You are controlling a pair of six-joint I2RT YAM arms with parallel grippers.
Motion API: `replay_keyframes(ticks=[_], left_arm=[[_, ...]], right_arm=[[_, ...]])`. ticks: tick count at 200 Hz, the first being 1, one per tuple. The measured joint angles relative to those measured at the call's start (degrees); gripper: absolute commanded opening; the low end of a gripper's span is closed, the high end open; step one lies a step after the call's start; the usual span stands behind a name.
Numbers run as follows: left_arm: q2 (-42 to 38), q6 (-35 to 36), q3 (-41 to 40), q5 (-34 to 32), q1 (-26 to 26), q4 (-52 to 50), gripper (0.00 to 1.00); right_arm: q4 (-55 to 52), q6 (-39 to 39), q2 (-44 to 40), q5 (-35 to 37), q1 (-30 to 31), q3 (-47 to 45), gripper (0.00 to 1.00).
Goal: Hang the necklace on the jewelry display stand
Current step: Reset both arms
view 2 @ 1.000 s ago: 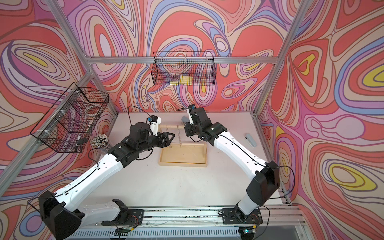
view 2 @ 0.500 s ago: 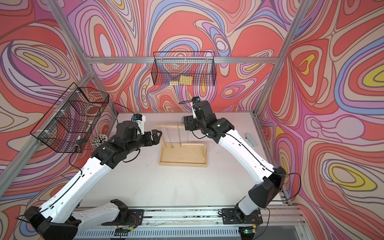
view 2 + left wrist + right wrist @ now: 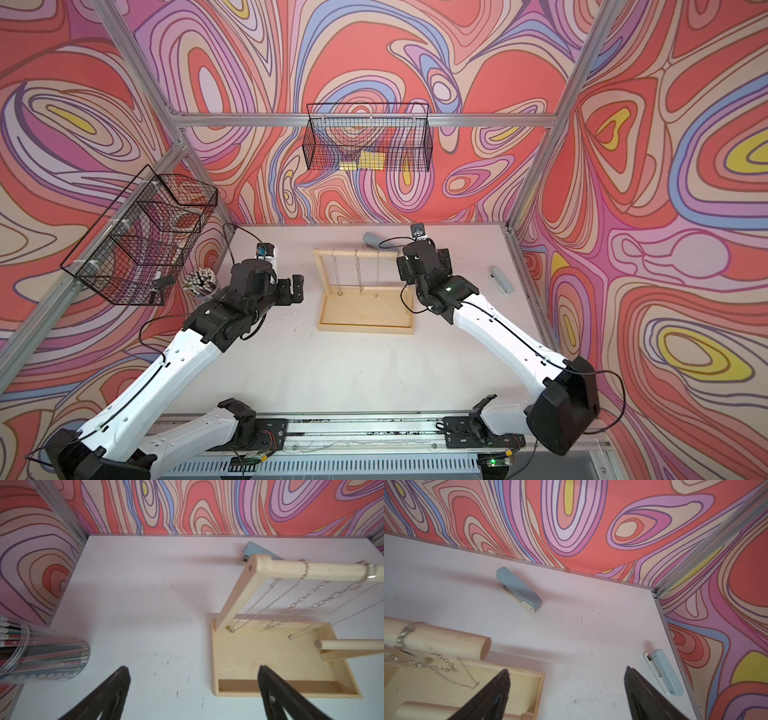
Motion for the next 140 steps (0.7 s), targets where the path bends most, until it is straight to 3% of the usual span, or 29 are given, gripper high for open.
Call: replay_keyframes(ticks=[24,32,58,98,121,140], left_arm=[[0.09,0.22,-6.58,-0.81,3.82,3.52,0.99],[0.07,0.94,-9.27,-1.16,4.87,5.6,1.0],[-0.11,2.4,-17.68,-1.6,9.18,13.42,0.99],[3.76,9.25,-28.52,-0.52,13.22,31.93,0.99],[11.13,9.86,-30.71,0.76,17.05,41.46,0.99],[16.96,11.17,-30.91,2.08,18.78,48.37,0.99]], right_arm=[[3.96,0.52,-1.97,-4.28,-6.19,-3.89,0.92],[5.57,0.92,-3.06,-5.53,-9.49,-5.95,0.98],[13.22,1.27,-4.37,-7.93,-17.55,-13.84,0.98],[31.82,0.68,-1.84,-4.94,-18.8,-28.76,0.97],[45.11,-3.26,6.75,-1.9,-19.58,-32.89,0.91],[52.13,-4.96,12.52,-1.7,-19.93,-34.99,0.91]])
